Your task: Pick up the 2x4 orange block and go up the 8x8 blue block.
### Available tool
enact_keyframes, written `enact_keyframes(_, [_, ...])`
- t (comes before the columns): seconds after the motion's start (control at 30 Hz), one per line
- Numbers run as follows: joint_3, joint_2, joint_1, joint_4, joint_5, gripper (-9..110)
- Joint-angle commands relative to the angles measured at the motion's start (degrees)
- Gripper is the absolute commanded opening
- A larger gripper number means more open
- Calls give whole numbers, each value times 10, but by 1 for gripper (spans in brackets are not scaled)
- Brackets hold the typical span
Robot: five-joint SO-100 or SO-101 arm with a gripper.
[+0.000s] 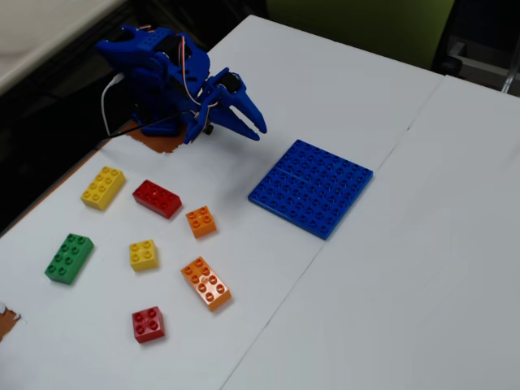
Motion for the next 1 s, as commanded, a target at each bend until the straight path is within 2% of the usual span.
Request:
enact_keyframes(0.0, [-52,-33,27,24,-22,9])
enact_keyframes(0.3, [-317,-224,107,138,-47,9])
enact_keyframes(0.4, [-403,-299,135,160,-83,9])
enact_keyframes(0.63, [-595,-483,201,237,-221,9])
enact_keyframes(0.97, [-875,-739,316,281,-432,9])
